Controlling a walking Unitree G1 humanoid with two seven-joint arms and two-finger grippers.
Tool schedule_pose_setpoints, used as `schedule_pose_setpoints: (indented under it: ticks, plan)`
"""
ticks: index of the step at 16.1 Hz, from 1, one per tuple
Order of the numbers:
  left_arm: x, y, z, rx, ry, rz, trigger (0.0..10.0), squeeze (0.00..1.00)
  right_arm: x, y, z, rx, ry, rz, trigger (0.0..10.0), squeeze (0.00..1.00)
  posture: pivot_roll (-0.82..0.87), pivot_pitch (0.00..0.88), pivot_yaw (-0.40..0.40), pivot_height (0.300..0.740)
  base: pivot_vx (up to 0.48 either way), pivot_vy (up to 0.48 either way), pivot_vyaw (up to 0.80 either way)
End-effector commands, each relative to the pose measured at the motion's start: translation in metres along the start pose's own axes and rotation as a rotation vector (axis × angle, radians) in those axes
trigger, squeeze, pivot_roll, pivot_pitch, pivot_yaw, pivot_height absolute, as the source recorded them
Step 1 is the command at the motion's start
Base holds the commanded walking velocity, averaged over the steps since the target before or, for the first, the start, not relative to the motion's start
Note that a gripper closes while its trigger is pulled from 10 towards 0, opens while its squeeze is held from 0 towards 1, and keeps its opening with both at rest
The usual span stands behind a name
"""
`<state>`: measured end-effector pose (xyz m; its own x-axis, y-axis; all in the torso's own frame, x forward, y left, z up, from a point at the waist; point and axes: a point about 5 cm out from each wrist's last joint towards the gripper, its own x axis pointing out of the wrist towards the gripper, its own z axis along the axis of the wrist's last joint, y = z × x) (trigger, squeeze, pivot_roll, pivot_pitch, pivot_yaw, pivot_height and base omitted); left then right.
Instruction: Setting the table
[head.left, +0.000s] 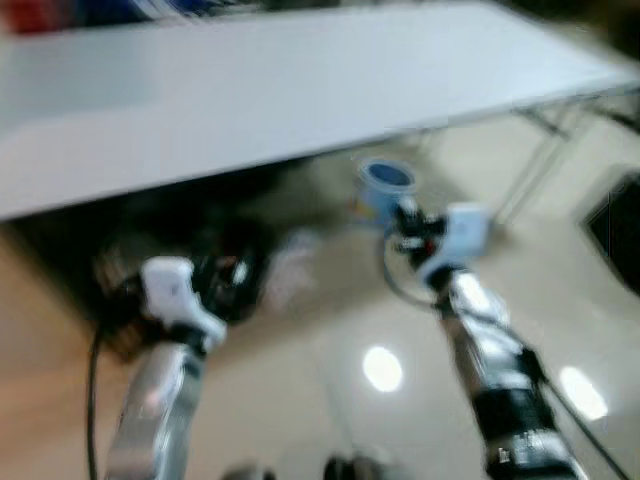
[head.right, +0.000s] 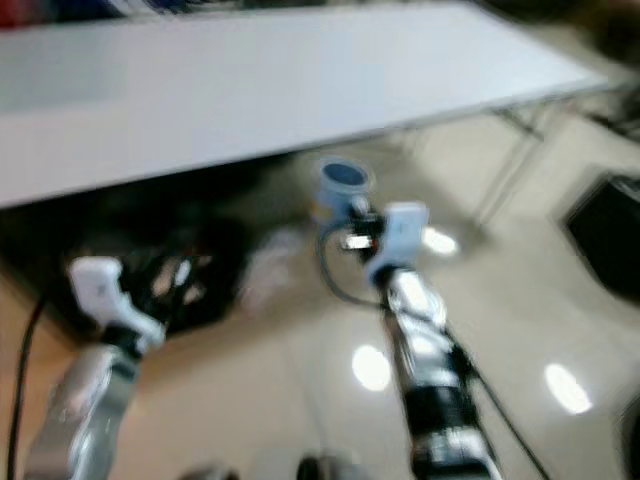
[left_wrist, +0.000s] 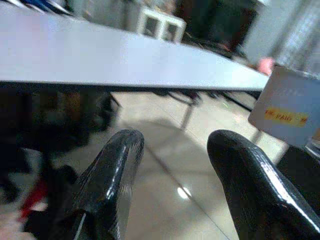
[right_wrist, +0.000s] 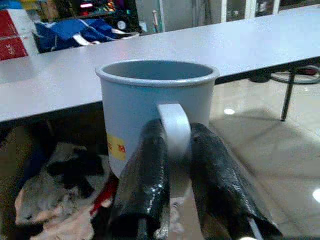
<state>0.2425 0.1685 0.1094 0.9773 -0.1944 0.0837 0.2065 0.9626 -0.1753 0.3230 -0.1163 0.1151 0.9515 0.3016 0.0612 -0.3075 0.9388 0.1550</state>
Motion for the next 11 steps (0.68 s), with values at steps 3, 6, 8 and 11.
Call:
schedule_pose_setpoints:
  ticks: [3,6,8,11]
  plan:
    - [0.003,-0.007,0.004,0.001,-0.018,-0.023,10.0,0.00,0.004,-0.004,0.010,-0.001,-0.031,-0.018,10.0,0.00,-0.07,0.094,-0.032,0.740,0.480,0.000,-0.53]
    - [0.007,-0.012,0.011,0.007,-0.044,-0.048,10.0,0.00,0.005,-0.003,0.015,0.022,-0.058,-0.008,10.0,0.00,-0.08,0.092,-0.028,0.740,0.480,0.000,0.00]
    - [0.011,-0.013,0.020,0.013,-0.072,-0.062,10.0,0.00,0.005,-0.001,0.020,0.035,-0.088,0.012,10.0,0.00,-0.08,0.093,-0.027,0.740,0.480,0.000,0.00]
    - [0.015,-0.018,0.034,0.022,-0.120,-0.083,10.0,0.00,0.007,0.000,0.030,0.038,-0.124,0.033,10.0,0.00,-0.08,0.092,-0.031,0.740,0.480,0.000,0.00]
